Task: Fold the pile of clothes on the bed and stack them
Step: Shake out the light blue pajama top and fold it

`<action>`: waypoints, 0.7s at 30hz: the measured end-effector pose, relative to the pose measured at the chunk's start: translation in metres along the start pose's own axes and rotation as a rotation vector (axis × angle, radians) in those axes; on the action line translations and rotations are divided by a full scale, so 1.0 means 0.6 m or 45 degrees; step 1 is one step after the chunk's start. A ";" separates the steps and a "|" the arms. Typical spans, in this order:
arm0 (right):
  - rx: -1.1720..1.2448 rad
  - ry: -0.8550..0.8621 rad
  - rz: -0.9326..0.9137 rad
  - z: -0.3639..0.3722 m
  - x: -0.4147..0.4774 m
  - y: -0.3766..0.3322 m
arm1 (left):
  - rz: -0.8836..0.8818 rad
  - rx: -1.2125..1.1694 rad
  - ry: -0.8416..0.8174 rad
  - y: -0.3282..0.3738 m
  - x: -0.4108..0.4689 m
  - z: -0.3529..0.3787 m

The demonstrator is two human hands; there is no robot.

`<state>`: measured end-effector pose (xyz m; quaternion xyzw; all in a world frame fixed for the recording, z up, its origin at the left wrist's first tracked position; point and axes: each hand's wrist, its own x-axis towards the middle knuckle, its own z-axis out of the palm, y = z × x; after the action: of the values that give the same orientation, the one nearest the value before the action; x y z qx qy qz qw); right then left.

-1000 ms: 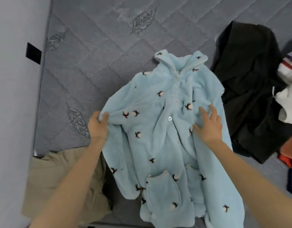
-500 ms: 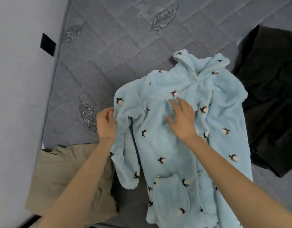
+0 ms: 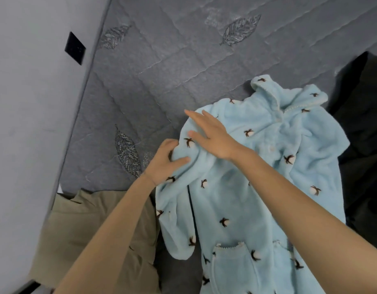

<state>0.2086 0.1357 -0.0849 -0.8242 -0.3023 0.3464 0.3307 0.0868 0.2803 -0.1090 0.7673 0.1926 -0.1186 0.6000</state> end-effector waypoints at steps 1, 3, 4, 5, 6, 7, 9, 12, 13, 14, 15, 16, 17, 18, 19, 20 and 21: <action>-0.073 -0.053 -0.038 -0.004 0.006 -0.003 | 0.023 -0.019 -0.023 0.005 -0.001 -0.009; -0.217 -0.099 -0.104 -0.008 0.018 -0.006 | 0.035 -0.026 -0.077 0.017 -0.007 -0.030; -0.279 -0.098 -0.121 -0.008 0.023 -0.009 | 0.049 0.002 -0.097 0.021 -0.010 -0.042; -0.316 -0.087 -0.126 -0.008 0.027 -0.011 | 0.062 0.026 -0.116 0.023 -0.013 -0.054; -0.324 -0.060 -0.132 -0.008 0.031 -0.013 | 0.053 0.033 -0.135 0.023 -0.016 -0.068; -0.309 -0.002 -0.140 -0.007 0.035 -0.015 | 0.023 0.014 -0.158 0.025 -0.018 -0.083; -0.248 0.205 -0.139 -0.004 0.045 -0.022 | -0.130 -0.034 -0.249 0.014 -0.021 -0.114; -0.243 0.509 -0.064 0.000 0.058 -0.032 | -0.388 0.091 -0.425 -0.019 -0.033 -0.154; -0.262 0.562 -0.018 0.001 0.062 -0.033 | -0.412 0.205 -0.434 -0.026 -0.036 -0.165; -0.287 0.593 0.036 0.004 0.064 -0.031 | -0.398 0.280 -0.434 -0.031 -0.037 -0.175; -0.318 0.608 0.095 0.008 0.067 -0.029 | -0.352 0.292 -0.395 -0.031 -0.040 -0.185; -0.351 0.617 0.154 0.012 0.069 -0.025 | -0.299 0.253 -0.327 -0.024 -0.041 -0.196; -0.386 0.622 0.211 0.017 0.071 -0.022 | -0.238 0.178 -0.253 -0.011 -0.041 -0.205; -0.429 0.625 0.259 0.021 0.073 -0.020 | -0.174 0.112 -0.185 0.001 -0.041 -0.217; -0.478 0.624 0.291 0.025 0.076 -0.018 | -0.120 0.038 -0.142 0.020 -0.042 -0.228; -0.524 0.618 0.315 0.026 0.079 -0.018 | -0.089 -0.020 -0.122 0.034 -0.043 -0.241; -0.553 0.608 0.340 0.026 0.082 -0.018 | -0.081 -0.076 -0.138 0.043 -0.044 -0.252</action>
<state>0.2220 0.1834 -0.1036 -0.9654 -0.1727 0.1116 0.1606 0.0670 0.4171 -0.0372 0.7349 0.1878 -0.1730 0.6282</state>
